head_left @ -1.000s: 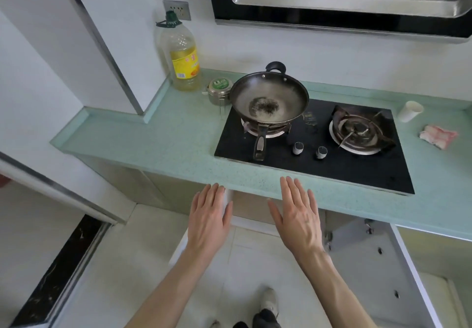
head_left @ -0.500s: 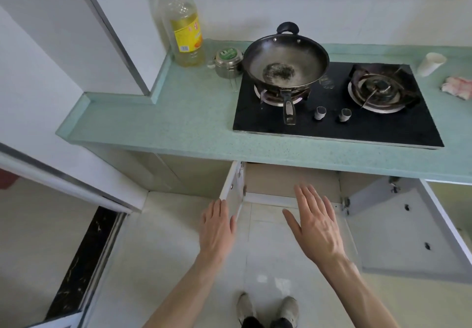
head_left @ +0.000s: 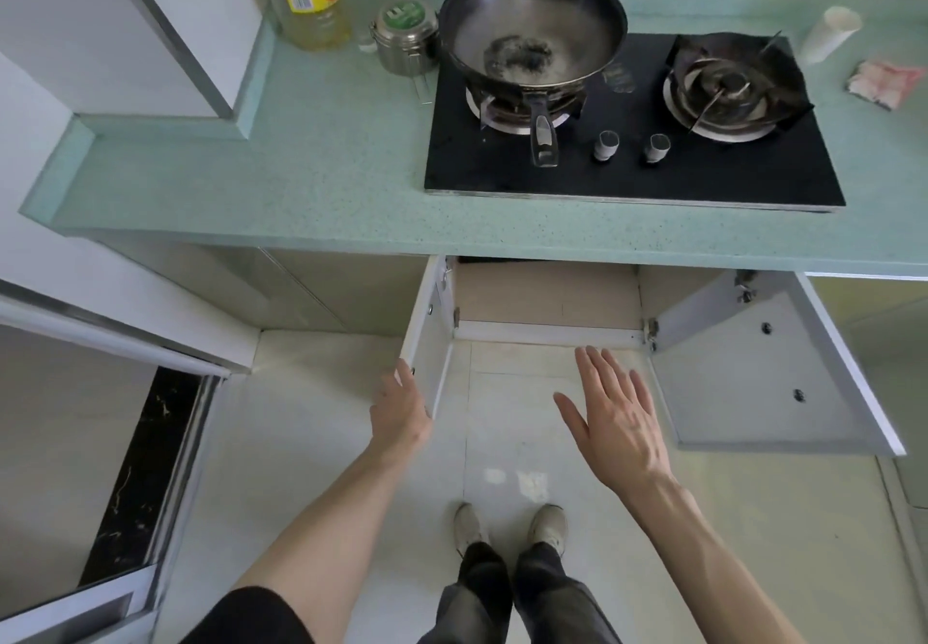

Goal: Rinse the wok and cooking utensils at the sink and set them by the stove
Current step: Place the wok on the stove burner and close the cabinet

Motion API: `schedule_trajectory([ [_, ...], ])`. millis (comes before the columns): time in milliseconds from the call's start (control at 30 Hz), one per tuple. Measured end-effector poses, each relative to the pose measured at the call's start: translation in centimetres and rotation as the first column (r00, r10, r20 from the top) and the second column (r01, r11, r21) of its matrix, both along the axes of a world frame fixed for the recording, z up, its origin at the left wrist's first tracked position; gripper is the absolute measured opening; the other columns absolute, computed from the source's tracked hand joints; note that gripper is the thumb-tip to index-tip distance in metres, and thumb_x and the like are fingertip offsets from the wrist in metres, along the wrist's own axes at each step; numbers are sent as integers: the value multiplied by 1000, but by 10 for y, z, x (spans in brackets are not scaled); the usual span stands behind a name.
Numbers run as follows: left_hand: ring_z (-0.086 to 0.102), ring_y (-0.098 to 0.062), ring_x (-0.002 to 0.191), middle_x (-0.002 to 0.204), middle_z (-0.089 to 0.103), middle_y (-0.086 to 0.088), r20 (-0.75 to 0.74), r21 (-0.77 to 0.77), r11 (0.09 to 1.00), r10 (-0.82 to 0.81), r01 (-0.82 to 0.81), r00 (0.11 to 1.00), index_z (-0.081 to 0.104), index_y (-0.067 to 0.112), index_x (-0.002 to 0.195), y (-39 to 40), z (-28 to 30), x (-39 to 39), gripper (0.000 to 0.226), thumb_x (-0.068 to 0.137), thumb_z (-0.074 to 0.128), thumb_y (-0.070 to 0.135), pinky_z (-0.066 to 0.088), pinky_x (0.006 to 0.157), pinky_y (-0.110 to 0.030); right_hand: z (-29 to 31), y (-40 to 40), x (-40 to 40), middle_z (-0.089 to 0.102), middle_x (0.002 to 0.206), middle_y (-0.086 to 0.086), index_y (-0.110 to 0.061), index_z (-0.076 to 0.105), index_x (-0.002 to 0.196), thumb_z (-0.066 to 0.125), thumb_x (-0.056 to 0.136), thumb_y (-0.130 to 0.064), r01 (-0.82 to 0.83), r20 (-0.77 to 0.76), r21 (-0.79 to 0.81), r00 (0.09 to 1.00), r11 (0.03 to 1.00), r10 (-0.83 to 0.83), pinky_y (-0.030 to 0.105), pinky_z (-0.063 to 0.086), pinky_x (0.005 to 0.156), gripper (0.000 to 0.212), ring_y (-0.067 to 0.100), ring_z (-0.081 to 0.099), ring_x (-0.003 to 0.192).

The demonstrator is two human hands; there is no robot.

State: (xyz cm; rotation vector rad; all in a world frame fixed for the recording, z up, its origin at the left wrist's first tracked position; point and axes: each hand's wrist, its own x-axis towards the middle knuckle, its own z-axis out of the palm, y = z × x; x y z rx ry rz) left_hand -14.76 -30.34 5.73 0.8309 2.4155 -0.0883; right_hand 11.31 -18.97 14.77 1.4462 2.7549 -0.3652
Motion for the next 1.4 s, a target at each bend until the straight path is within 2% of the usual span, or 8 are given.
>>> schedule_trajectory([
  [333,37,-38,135,144,37,-16,317,61,937,310,-345,896,24,10,144,44,5,56,74,81,61,0,43,91,-36,1,36,54,40,165,9,-10,31,163,15,102,-63,158,25,-88,987,983,-157,49,25,126,82,28,32,156],
  [467,39,-42,137,157,27,-21,364,46,855,467,-517,806,19,11,155,79,1,87,87,85,71,13,43,108,-43,-4,69,95,36,167,9,-11,27,164,28,107,-57,223,45,-85,975,971,-220,47,21,127,74,28,28,157],
  [633,43,-43,131,152,28,-21,406,54,780,553,-623,727,6,15,159,120,-2,129,99,85,73,15,47,104,-49,-9,121,151,32,169,7,-12,24,164,37,109,-51,311,94,-101,949,945,-302,46,18,128,69,27,24,159],
  [767,51,-43,120,140,37,-23,461,124,671,613,-731,642,19,14,153,159,-2,154,93,79,75,7,55,97,-49,-22,163,197,33,169,8,-11,25,164,39,108,-50,359,126,-107,930,927,-346,47,19,129,69,27,24,158],
  [833,56,-39,112,134,45,-20,524,161,576,639,-802,563,25,12,153,181,2,164,87,82,75,4,55,91,-42,-31,183,219,33,169,8,-11,25,164,40,108,-50,382,149,-110,919,918,-364,47,19,128,70,27,25,158],
  [1000,59,-27,105,126,57,-13,755,10,214,639,-977,148,50,13,138,232,2,166,55,87,70,16,56,89,-41,-52,228,262,33,167,7,-11,24,163,44,107,-48,421,224,-117,894,900,-389,47,21,126,70,28,25,157],
  [1200,61,-26,110,119,60,-11,777,-86,189,627,-978,53,60,13,129,250,7,160,44,86,64,19,54,84,-40,-73,263,288,39,158,7,-9,22,160,45,105,-51,516,343,-164,829,841,-442,46,32,116,73,33,38,145],
  [1400,64,-27,110,108,62,-9,816,-81,192,576,-978,46,57,10,122,256,21,163,32,91,52,3,57,90,-43,-93,279,294,52,141,23,0,43,145,36,109,-50,714,353,-319,700,624,-621,49,40,107,62,45,52,128],
])
